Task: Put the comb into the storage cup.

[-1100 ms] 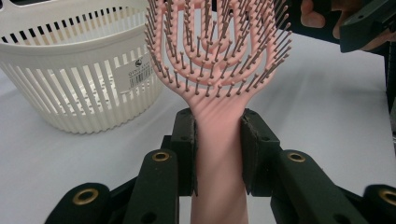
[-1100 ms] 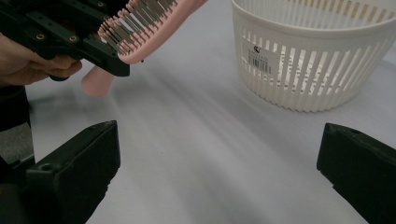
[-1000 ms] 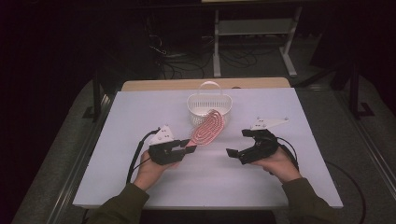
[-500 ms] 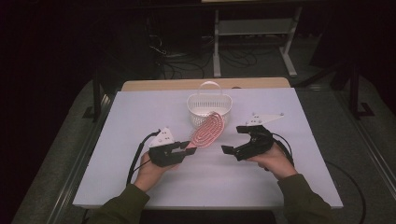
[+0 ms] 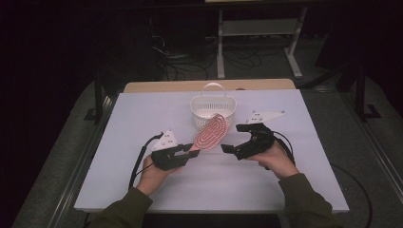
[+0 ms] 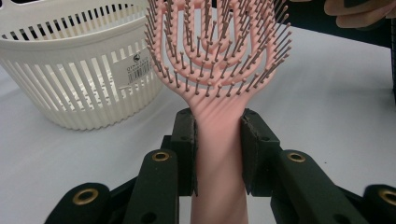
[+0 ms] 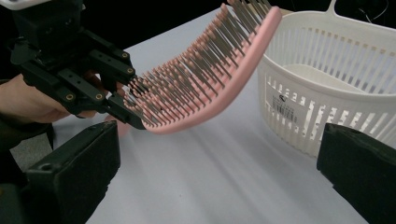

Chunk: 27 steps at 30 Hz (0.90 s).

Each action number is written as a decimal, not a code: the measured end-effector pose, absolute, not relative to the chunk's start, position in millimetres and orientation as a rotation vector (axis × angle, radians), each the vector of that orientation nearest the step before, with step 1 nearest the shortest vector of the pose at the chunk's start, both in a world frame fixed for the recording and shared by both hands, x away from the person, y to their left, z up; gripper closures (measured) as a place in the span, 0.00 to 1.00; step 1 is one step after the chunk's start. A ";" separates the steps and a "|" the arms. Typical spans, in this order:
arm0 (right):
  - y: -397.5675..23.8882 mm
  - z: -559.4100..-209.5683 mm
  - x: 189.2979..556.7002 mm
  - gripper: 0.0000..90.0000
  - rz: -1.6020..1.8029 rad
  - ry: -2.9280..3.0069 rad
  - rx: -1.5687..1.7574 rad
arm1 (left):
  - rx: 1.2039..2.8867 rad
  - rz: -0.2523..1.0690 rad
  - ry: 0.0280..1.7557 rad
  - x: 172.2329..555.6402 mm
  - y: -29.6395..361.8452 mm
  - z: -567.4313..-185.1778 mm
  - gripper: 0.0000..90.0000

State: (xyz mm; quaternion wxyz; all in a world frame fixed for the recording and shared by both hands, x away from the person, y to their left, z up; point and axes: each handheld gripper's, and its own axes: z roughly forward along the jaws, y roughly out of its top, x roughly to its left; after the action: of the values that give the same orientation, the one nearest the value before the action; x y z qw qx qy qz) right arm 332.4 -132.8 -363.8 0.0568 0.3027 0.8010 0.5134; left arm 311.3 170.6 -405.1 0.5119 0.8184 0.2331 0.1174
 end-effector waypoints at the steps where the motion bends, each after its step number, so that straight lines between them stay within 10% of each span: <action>1: -132.1 -363.0 332.8 0.00 1.560 2.429 0.914 | 1.969 0.283 0.561 311.2 170.6 -405.2 0.78; 27: -110.0 -355.8 346.8 0.00 1.589 2.434 0.890 | 1.969 0.310 0.553 308.5 168.1 -405.9 0.78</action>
State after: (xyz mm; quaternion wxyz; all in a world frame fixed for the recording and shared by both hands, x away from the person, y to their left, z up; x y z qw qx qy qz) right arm 346.8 -110.0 -355.8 0.0508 0.2922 0.7997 0.5221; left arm 308.5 168.1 -405.9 0.5111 0.8182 0.2299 0.1286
